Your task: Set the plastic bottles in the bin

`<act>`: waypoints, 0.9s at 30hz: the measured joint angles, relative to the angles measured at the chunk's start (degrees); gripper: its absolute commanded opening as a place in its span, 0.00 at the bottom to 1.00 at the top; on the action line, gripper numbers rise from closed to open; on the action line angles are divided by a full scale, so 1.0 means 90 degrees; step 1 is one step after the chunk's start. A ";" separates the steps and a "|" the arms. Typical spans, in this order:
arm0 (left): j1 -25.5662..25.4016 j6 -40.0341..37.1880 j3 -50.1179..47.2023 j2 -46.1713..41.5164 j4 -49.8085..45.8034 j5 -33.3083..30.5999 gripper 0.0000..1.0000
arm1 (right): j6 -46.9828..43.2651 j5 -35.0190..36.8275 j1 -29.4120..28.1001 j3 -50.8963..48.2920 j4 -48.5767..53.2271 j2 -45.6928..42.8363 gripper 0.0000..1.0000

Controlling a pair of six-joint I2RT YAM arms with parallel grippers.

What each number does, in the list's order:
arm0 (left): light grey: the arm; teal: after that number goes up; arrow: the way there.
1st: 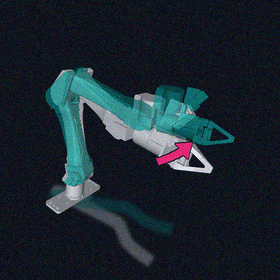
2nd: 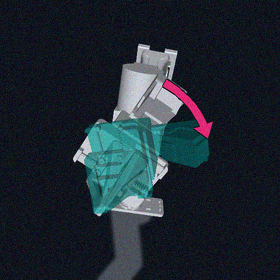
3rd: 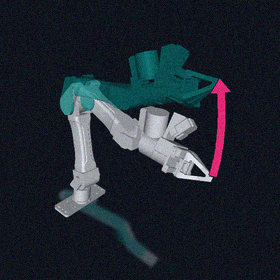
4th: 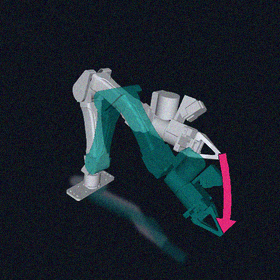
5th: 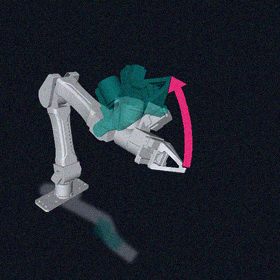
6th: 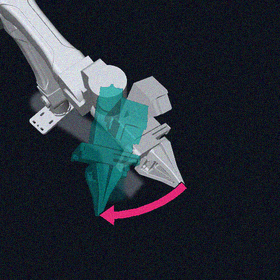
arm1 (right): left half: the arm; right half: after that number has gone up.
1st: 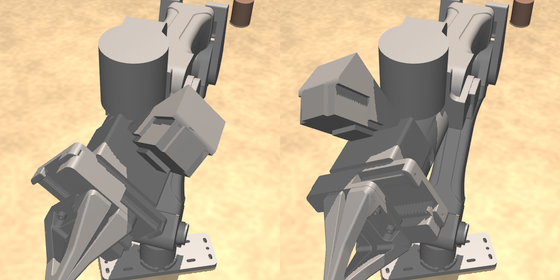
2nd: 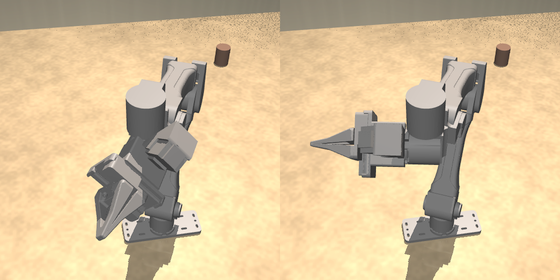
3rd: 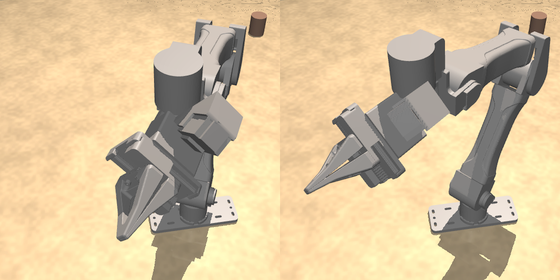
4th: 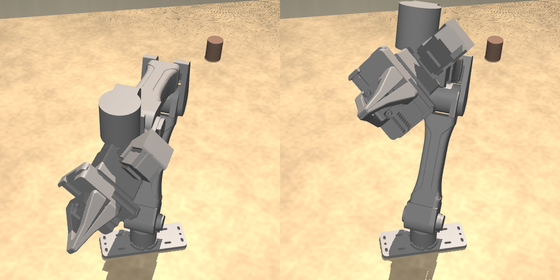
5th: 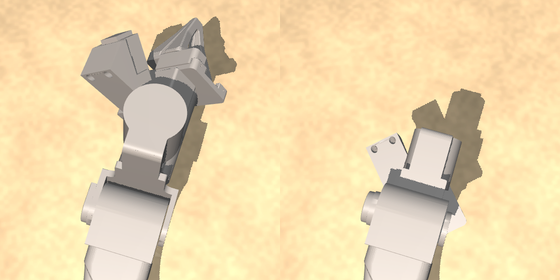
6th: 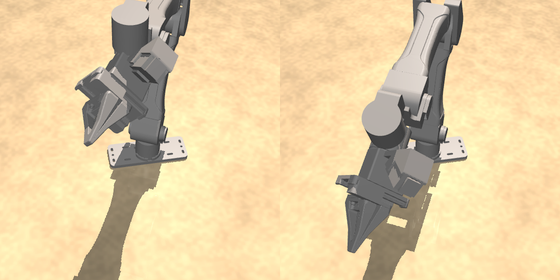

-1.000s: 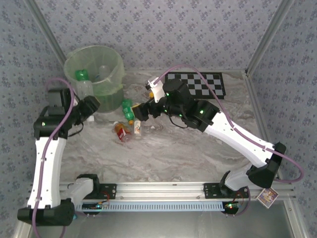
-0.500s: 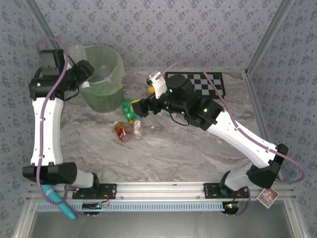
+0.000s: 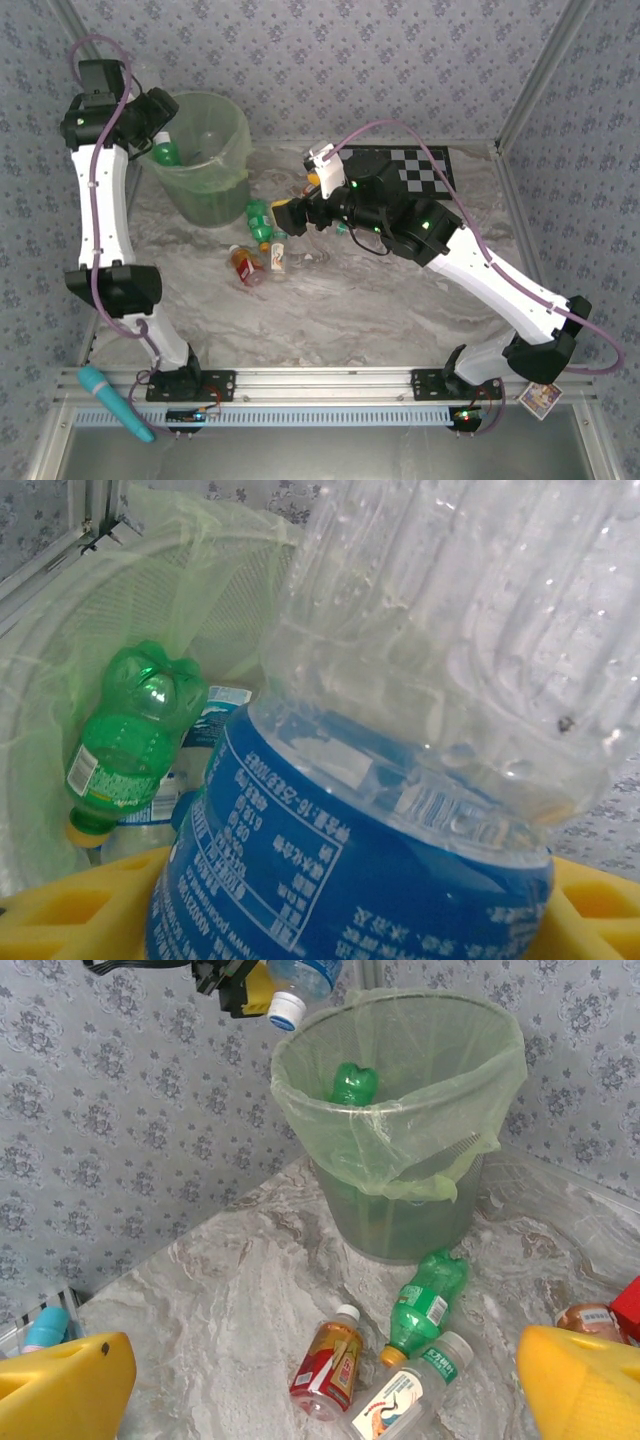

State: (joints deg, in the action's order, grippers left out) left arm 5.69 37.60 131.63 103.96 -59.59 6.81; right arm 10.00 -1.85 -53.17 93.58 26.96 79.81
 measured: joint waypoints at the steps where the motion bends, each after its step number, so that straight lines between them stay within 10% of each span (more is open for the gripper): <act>1: 0.0000 -0.0039 0.0134 0.0148 -0.0063 0.0000 0.69 | -0.0005 0.0002 0.0005 0.0000 0.0017 0.0000 1.00; 10: 0.0078 -0.0352 0.0668 0.0916 -0.0512 0.0000 0.73 | -0.0017 0.0017 0.0129 0.0000 0.0032 0.0000 1.00; 15: 0.0114 -0.0486 0.0738 0.1037 -0.0644 0.0002 1.00 | -0.0017 0.0017 0.0175 0.0000 0.0032 0.0000 1.00; 27: 0.0177 -0.0505 0.1013 0.1069 -0.0697 0.0005 1.00 | -0.0017 0.0012 0.0233 0.0000 0.0027 0.0000 1.00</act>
State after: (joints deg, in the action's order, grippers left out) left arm 7.29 33.06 140.75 113.58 -65.87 6.85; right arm 9.85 -1.74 -51.07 93.58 27.20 79.81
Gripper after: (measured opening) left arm 0.997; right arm 0.996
